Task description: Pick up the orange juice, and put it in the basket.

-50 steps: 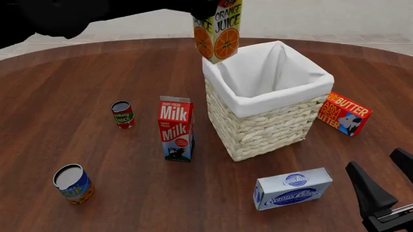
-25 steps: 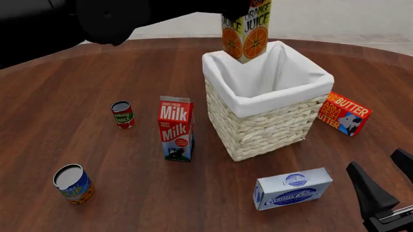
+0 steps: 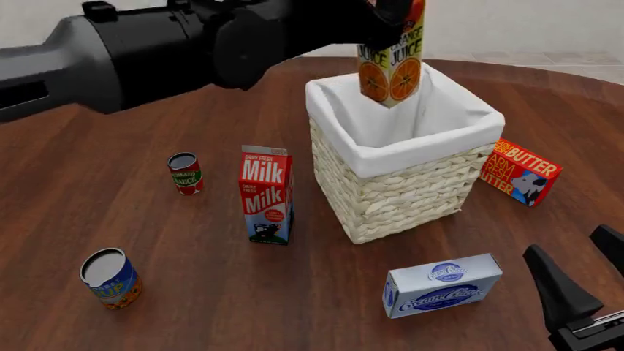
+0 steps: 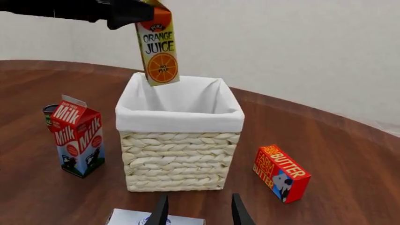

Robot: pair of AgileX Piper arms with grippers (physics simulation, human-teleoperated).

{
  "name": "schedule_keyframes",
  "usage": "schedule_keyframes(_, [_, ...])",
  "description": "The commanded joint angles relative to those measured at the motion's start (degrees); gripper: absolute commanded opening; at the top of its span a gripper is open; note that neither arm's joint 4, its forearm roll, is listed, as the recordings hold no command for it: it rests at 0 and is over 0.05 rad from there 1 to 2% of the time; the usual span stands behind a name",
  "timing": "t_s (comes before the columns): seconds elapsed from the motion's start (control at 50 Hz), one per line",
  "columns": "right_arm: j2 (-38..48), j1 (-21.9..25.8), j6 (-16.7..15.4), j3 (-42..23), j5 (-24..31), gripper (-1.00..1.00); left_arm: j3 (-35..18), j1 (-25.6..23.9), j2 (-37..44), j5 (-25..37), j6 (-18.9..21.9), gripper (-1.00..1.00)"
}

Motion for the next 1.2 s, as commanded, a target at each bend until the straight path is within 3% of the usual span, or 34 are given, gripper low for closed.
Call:
schedule_keyframes(0.02, [-0.2, -0.1, 0.2, 0.0, 0.1, 1.0, -1.9, 0.5, 5.5, -1.5, -0.3, -1.0])
schedule_keyframes(1.2, [-0.5, -0.2, -0.5, 0.0, 0.4, 1.0, -1.1, 2.1, 18.0, -3.7, -0.8, -1.0])
